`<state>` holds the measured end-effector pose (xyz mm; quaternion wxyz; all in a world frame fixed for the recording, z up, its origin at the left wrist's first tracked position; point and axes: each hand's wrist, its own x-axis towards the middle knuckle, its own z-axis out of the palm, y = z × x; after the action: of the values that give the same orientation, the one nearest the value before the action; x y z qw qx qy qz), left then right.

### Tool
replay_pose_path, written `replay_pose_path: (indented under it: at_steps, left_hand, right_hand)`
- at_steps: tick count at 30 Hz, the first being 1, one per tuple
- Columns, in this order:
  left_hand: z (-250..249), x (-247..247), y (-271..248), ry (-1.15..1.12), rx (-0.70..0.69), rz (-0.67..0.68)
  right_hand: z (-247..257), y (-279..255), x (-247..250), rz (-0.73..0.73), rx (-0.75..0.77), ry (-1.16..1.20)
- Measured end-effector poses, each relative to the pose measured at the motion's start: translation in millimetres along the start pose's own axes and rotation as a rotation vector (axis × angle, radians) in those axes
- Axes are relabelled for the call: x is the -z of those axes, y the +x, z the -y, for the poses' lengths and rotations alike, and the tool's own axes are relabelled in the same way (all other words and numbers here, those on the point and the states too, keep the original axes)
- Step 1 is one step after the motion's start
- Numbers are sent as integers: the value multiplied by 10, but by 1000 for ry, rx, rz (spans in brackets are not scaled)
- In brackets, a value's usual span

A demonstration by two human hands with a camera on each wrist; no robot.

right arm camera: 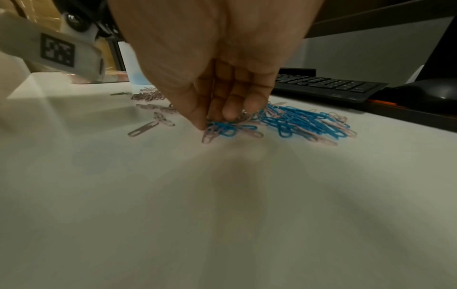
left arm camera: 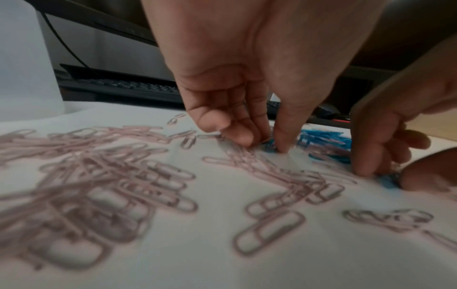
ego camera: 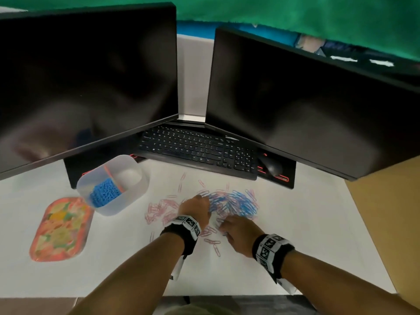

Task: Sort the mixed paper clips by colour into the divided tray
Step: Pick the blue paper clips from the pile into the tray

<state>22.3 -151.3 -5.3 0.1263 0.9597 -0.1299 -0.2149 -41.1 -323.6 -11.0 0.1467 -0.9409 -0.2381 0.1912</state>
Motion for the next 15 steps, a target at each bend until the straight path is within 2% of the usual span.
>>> replay_pose_path:
  at_steps: [7, 9, 12, 15]
  left_hand:
    - [86, 13, -19, -94, 44, 12]
    - [111, 42, -31, -171, 47, 12]
    - [168, 84, -64, -444, 101, -39]
    - [212, 108, -70, -653, 115, -13]
  right_hand:
    - [-71, 76, -15, -27, -49, 101]
    - [-74, 90, 42, -92, -115, 191]
    - [-94, 128, 181, -215, -263, 477]
    - [-204, 148, 329, -182, -396, 869]
